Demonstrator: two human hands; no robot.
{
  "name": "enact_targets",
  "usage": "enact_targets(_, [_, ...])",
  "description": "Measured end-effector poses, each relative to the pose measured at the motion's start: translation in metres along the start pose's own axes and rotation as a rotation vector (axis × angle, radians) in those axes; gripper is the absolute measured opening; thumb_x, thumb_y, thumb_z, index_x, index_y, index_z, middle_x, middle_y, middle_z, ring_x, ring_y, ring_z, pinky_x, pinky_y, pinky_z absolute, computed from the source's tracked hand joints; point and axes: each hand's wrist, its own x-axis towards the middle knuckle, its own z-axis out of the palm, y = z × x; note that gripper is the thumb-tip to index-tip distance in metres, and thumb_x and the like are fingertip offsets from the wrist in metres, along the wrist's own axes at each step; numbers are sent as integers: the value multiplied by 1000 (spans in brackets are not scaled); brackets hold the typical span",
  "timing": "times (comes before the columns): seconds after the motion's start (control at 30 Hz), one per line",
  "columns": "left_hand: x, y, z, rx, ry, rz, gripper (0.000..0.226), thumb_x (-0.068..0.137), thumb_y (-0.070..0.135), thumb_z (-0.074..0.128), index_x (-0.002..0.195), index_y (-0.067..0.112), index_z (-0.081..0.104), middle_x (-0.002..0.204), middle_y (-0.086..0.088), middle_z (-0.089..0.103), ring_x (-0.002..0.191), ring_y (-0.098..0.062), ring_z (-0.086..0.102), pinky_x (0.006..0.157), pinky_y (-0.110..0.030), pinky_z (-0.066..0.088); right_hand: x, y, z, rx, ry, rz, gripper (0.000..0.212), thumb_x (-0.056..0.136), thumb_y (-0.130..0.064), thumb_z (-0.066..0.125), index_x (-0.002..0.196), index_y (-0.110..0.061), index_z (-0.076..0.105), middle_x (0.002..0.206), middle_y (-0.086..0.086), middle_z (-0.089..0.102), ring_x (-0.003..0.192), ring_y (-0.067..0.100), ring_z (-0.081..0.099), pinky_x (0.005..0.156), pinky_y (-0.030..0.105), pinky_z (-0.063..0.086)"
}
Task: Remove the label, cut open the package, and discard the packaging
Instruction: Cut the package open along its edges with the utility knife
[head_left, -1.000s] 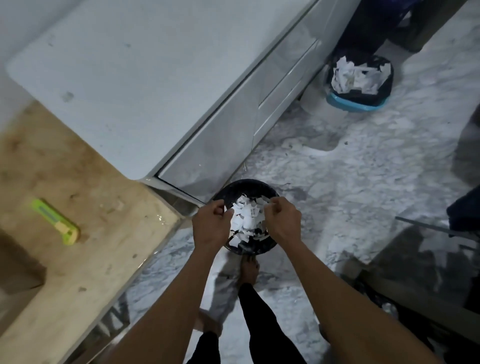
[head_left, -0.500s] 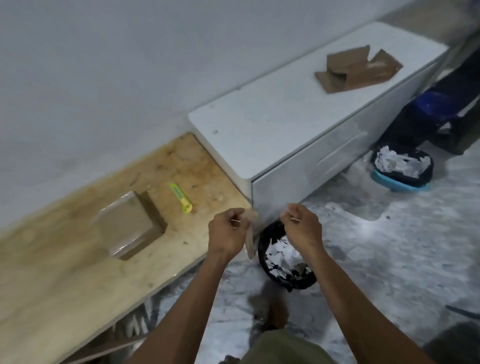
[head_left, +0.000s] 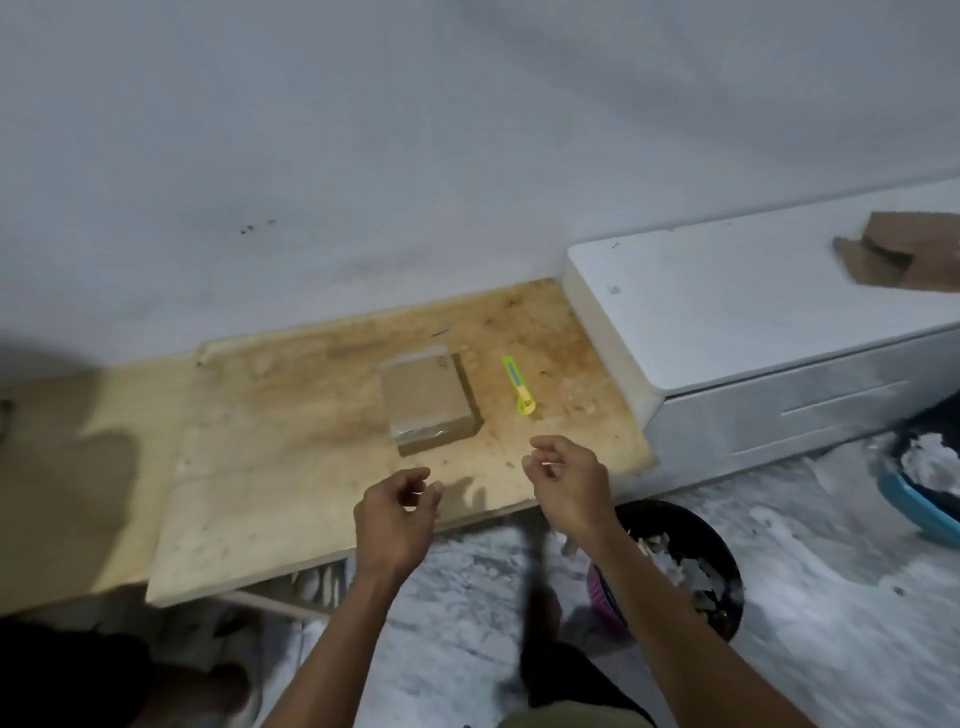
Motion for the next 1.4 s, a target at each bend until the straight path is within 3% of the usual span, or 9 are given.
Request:
enact_targets(0.17, [33,-13,-8,-24,112,-63,26,90,27,71,112,13,75,91,3,73,81,-6,64,78,-24,46,51,-12,34,-68,-5,-48,22,91,-16,64,112,-13,69,102,5,73,89,18,70,88,33,56])
enact_targets(0.33, [93,-18,8,27,161,-70,39,93,39,66,123,15,68,111,-5,71,92,-14,64,77,-24,42,129,-11,54,-239,41,-61,23,93,-13,58,113,-7,68,108,11,71,99,24,66,75,13,39])
enact_targets(0.6, [165,-25,38,215,149,-79,51,97,34,59,142,12,50,140,-20,43,123,-34,50,94,-26,36,214,19,67,-412,129,118,24,87,-17,64,110,-19,69,108,11,71,103,32,65,81,35,52])
enact_targets(0.73, [186,-33,52,240,118,-112,55,97,48,53,145,22,43,151,-18,30,134,-40,40,103,-44,44,231,30,72,-570,148,85,21,84,-21,66,103,-14,71,104,12,68,105,36,60,83,38,53])
enact_targets(0.83, [193,-33,59,189,63,-150,62,95,61,49,148,32,35,160,-11,19,144,-37,30,109,-52,41,234,35,75,-594,155,32,19,84,-17,64,102,-11,67,109,12,63,108,37,55,86,42,52])
enact_targets(1.07, [204,-37,66,199,4,-136,66,95,63,47,151,36,25,158,-11,23,139,-35,37,103,-51,47,244,32,82,-489,157,141,28,80,-13,70,106,-20,62,109,9,59,109,33,56,85,39,48])
enact_targets(1.2, [203,-36,65,176,-13,-61,67,95,60,45,151,32,22,145,-7,35,125,-28,46,93,-46,53,250,26,83,-443,85,18,26,77,-2,65,99,-14,66,97,10,63,102,35,56,86,34,46])
enact_targets(1.3, [201,-39,64,160,-17,-67,69,95,59,46,153,34,18,149,-4,31,130,-26,43,92,-35,46,253,3,84,-181,-14,95,26,86,-6,66,109,-13,58,101,6,65,94,24,61,72,16,45])
enact_targets(1.4, [201,-39,65,157,0,-81,69,98,53,50,155,30,19,154,-5,29,134,-24,40,93,-32,40,258,-27,88,75,-181,174,35,91,-14,66,122,-17,49,111,2,66,82,11,66,69,18,46])
